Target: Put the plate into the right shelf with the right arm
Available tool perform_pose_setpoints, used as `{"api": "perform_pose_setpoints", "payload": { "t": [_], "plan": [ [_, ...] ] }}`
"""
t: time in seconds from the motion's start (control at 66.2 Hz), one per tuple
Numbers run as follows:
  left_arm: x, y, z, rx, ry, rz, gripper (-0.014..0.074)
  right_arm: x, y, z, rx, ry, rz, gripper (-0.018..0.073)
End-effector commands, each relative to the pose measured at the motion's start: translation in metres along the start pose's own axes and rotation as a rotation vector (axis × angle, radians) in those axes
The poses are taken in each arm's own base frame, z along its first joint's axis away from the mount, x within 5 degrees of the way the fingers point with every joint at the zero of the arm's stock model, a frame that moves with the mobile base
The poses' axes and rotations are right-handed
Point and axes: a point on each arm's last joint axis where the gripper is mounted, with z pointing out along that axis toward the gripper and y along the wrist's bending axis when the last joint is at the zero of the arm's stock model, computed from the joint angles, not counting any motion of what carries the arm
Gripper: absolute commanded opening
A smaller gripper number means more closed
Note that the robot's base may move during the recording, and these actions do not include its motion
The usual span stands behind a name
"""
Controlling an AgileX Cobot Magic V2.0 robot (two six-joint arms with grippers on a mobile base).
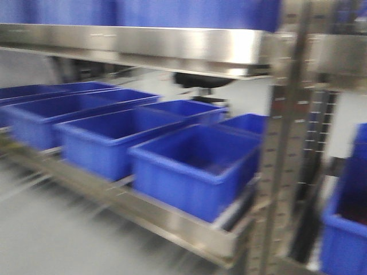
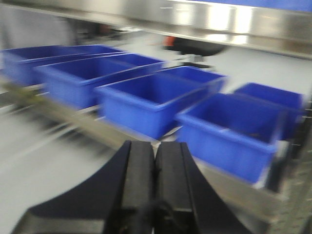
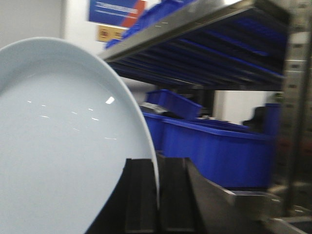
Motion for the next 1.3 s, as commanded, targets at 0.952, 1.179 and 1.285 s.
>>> {"api": "perform_pose_setpoints", "payload": {
  "t": [0.952,1.179,1.285],
  "plan": [
    [-0.0053,0.0,-0.0003,0.003,-0.083,-0.007,-0.0047,-0.0164,-0.0029,0.0004,0.035,-0.103,0.011,0.0069],
    [-0.0053,0.0,-0.0003,0.003,-0.083,-0.007,-0.0047,-0.0164,-0.0029,0.0004,0.035,-0.103,0.011,0.0069],
    [-0.0053,0.0,-0.0003,0.003,-0.083,-0.007,-0.0047,-0.0164,-0.0029,0.0004,0.035,-0.103,0.011,0.0069]
  ]
}}
